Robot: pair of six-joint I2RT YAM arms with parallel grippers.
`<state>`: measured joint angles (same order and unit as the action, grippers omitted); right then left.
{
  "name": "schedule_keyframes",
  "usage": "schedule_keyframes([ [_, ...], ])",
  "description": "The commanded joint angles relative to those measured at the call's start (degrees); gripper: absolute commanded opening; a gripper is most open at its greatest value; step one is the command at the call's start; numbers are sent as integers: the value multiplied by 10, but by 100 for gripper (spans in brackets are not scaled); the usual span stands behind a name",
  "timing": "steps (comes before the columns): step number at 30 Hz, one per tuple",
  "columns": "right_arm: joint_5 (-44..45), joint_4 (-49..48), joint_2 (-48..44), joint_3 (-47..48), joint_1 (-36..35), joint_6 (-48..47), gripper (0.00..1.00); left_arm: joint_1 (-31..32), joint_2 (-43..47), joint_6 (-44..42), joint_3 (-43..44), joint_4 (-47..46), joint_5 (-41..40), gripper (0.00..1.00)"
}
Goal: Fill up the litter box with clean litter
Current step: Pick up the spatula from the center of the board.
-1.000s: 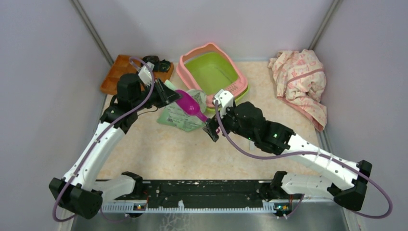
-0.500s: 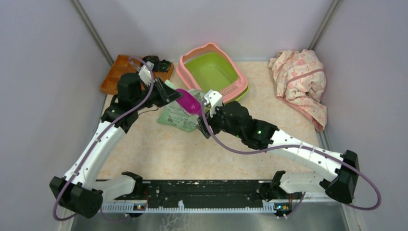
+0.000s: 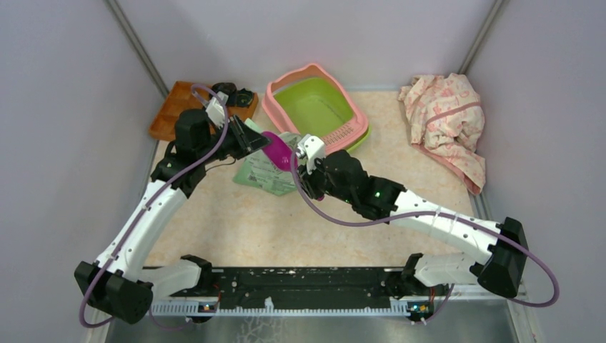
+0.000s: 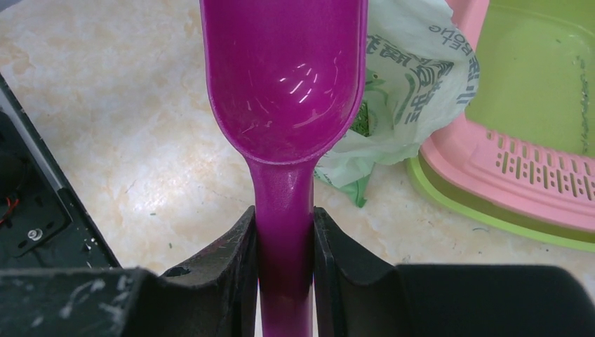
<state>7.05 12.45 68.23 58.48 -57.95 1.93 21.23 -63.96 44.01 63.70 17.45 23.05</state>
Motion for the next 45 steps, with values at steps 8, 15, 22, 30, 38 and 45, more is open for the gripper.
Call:
schedule_keyframes([
  [8,2,-13,-15,41,11,-12,55,1,1,22,-17,-41,24,14],
  [15,-5,-28,-2,32,11,-9,56,1,3,23,-9,-35,22,15],
  [22,1,-28,7,25,11,-8,47,0,3,25,-9,-36,24,15],
  [30,21,10,-4,49,22,-11,0,-2,3,19,-14,-32,17,34],
  [38,78,231,40,228,42,-62,0,-39,-23,-69,73,53,-54,58],
  [45,188,479,154,415,29,-77,0,-55,-96,-166,215,125,-138,61],
])
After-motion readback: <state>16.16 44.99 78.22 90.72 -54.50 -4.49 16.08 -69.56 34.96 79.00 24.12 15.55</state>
